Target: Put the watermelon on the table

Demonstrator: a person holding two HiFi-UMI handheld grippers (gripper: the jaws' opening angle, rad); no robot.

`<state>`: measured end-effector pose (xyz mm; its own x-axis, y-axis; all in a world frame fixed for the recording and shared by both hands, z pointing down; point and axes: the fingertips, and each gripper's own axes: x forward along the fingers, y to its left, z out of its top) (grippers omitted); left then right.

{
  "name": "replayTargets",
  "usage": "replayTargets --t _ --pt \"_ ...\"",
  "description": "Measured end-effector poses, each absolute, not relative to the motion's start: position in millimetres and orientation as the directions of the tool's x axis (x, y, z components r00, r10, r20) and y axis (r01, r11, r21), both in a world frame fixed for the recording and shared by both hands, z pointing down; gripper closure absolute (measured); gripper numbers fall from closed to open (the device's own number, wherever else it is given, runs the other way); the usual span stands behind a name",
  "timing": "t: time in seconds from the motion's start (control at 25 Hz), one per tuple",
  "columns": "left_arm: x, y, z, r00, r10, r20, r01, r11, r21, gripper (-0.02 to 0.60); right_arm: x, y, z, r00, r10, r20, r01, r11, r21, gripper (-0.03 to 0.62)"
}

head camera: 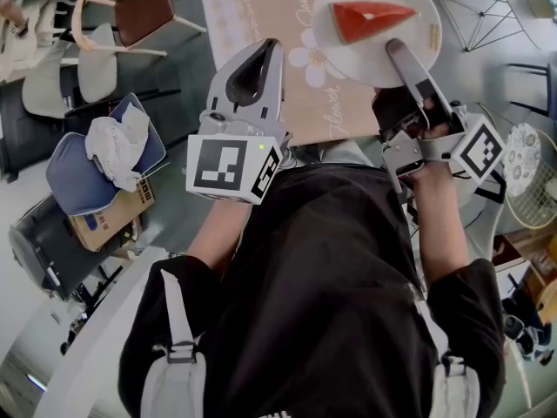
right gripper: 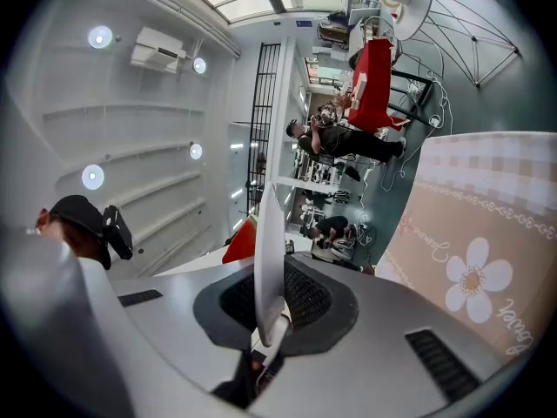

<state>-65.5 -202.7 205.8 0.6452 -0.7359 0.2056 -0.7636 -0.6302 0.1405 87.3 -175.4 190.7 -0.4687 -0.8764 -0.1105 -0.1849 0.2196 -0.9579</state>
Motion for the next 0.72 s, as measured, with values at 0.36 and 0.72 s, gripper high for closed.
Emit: replayTargets --t 0.36,0.72 --pt "-58 -221 214 0.6 -0.766 0.231 -0.8 -0.583 0.144 0.572 99 -202 202 -0.515 -0.851 -0.104 -0.163 0.216 -0.963 0.569" --pt "-45 -231 229 0.554 -0.789 0.265 -0.832 -0.537 0.14 0.572 112 -220 210 -0.574 -0.81 -0.123 -0.126 0.235 -0.964 0.569"
